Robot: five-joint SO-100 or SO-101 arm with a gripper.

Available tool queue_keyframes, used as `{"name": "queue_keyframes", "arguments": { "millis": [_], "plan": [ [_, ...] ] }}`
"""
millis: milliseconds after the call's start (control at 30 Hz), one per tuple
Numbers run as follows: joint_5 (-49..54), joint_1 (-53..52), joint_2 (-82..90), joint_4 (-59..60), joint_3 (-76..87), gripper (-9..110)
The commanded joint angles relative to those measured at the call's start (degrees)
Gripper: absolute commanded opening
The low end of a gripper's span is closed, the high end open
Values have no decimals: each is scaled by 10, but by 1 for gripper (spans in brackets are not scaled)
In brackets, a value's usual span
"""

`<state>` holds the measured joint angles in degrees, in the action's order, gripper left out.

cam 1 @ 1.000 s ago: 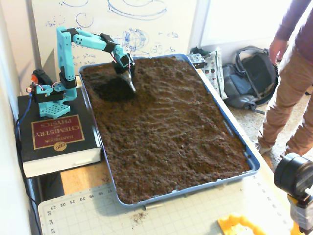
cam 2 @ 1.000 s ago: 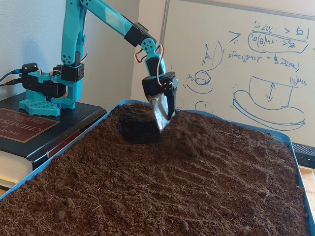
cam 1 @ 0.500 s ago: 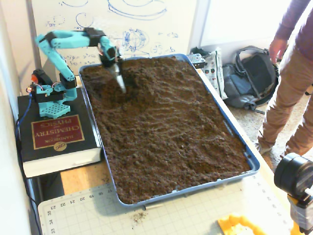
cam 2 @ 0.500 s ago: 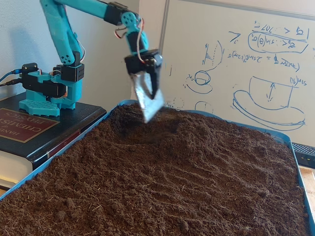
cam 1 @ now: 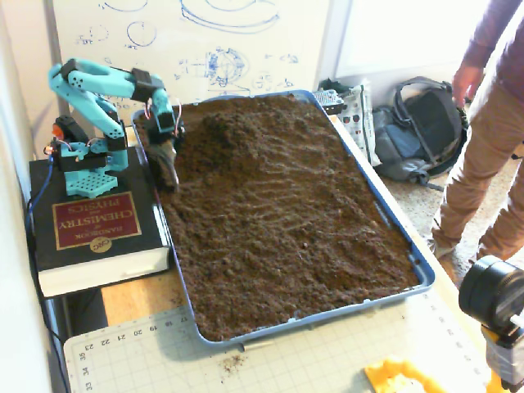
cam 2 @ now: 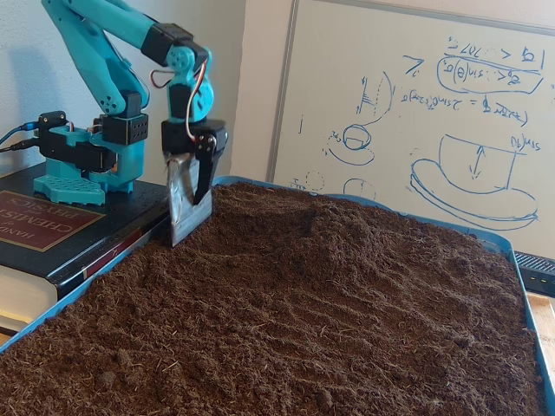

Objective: Build a berm.

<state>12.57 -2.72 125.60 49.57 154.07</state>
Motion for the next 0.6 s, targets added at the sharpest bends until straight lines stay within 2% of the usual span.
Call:
{"name": "queue_keyframes", "arguments": {
  "millis": [0,167,333,567],
  "plan": [
    [83,-67,-54,-80,1,0],
    [117,-101,-220,-195,-7,1],
    [116,-101,-361,-304,-89,0],
    [114,-100,-410,-320,-255,0]
  ]
}}
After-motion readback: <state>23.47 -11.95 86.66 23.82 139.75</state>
